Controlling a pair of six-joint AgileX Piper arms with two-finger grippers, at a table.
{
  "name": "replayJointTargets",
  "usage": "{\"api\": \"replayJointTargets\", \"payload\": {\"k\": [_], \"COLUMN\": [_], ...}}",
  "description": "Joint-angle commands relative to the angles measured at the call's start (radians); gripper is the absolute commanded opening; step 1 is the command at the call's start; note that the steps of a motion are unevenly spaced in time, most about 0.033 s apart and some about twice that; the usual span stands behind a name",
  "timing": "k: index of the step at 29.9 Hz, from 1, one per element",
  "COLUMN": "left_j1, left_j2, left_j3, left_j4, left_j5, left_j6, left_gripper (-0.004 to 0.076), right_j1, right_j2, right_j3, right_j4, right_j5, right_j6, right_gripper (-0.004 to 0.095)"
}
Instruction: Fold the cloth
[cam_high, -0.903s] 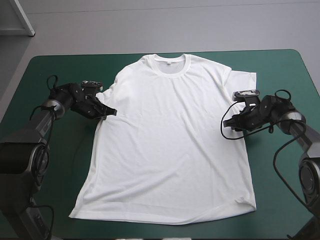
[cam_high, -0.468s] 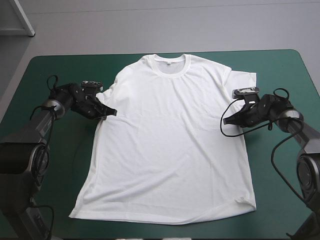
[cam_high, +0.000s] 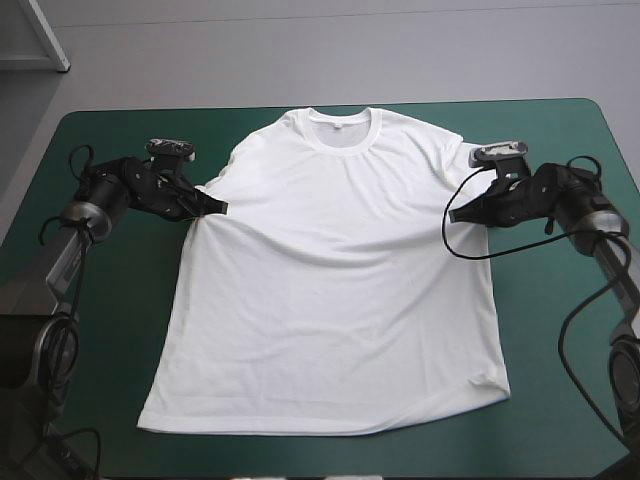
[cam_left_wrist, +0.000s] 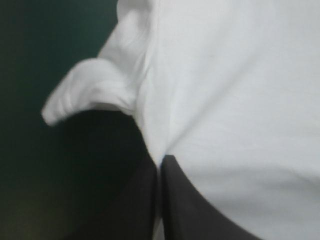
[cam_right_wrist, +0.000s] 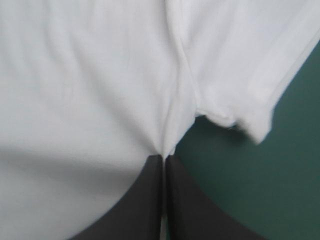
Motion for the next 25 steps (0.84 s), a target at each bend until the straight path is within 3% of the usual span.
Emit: {"api": "replayJointTargets", "payload": {"k": [1,11,18,25], "left_j1": [-0.004,0.097,0.177,0.177], "left_j2": [-0.120,-0.359,-0.491,-0.518], "left_j3": [-0.027,-0.068,-0.280,-0.522], "left_j4": [-0.013,-0.021,-0.017,-0.014], "left_j5": [-0.043,-0.037,0.065,0.127], "left_j6": [0.001,-0.034,-0.011,-0.009], "left_gripper": [0.0019,0.0019,0.0019,0.0019], "right_j1": [-0.006,-0.008,-0.008,-0.008], "right_j2": [-0.124,-0.311,-0.458,-0.559], "right_j3": [-0.097,-0.227,-0.294,-0.339], "right_j4": [0.010,-0.029,-0.044,-0.044], "right_j5": [-0.004,0.037,0.037,0.028], "right_j6": [0.000,0.000,0.000,0.000], "right_gripper": [-0.0016,-0.0017,-0.0018,-0.0017]}}
